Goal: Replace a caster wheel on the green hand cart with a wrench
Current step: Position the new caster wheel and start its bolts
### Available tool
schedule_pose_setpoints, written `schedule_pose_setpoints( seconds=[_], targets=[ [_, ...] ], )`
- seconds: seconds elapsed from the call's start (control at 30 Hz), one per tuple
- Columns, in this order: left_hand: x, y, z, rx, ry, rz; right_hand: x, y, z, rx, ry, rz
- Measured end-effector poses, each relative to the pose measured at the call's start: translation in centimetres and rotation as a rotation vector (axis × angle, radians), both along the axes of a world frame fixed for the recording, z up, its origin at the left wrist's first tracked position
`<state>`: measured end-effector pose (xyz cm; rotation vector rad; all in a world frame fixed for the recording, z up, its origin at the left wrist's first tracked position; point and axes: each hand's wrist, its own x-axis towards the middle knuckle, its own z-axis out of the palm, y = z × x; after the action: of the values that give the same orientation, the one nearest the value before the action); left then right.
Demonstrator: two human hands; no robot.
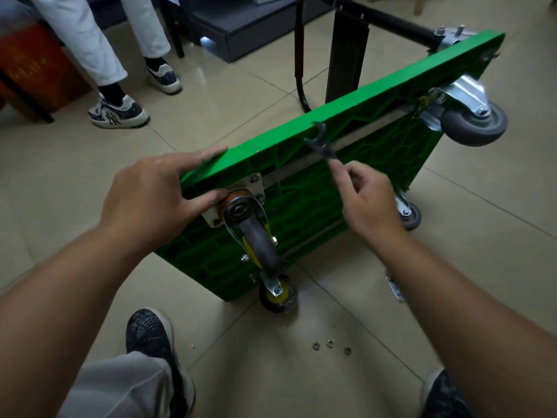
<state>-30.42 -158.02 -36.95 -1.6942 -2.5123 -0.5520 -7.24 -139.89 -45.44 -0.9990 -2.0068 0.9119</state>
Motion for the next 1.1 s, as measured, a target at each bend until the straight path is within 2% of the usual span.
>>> schedule_pose_setpoints(
  seconds=[0.07,0.13,0.2,0.3,0.53,0.77,0.97,1.03,1.1],
  targets=[
    [-0.1,0.0,0.0,-0.002,-0.001,0.001,-1.4,-2.3,-2.3,-0.296,0.331,-0.017],
    [-0.2,0.1,0.0,-0.008,0.004,0.002,-3.0,-5.1,-4.3,-0.472,0.480,-0.005],
    [-0.2,0.2,0.0,-0.016,0.001,0.001,-4.0,-7.3,-6.5,-0.499,0.445,0.026],
    [-0.3,0.2,0.1,-0.011,0.001,-0.010,-4.4,-8.7,-8.8,-0.436,0.337,0.114],
    [-0.5,0.1,-0.1,0.002,-0.007,-0.012,-5.0,-8.9,-10.6,-0.412,0.325,0.206],
    [-0.6,0.0,-0.4,0.012,0.012,-0.008,-6.7,-6.8,-11.2,-0.603,0.350,0.157],
    [-0.6,0.0,-0.4,-0.004,0.037,-0.005,-6.8,-4.3,-11.1,-0.675,0.386,0.110],
    [-0.6,0.0,-0.3,0.000,0.027,-0.002,-6.4,-3.5,-10.5,-0.625,0.365,0.100],
    [-0.6,0.0,-0.3,0.000,0.020,-0.007,-5.4,-1.8,-8.9,-0.478,0.238,0.116]
  ],
)
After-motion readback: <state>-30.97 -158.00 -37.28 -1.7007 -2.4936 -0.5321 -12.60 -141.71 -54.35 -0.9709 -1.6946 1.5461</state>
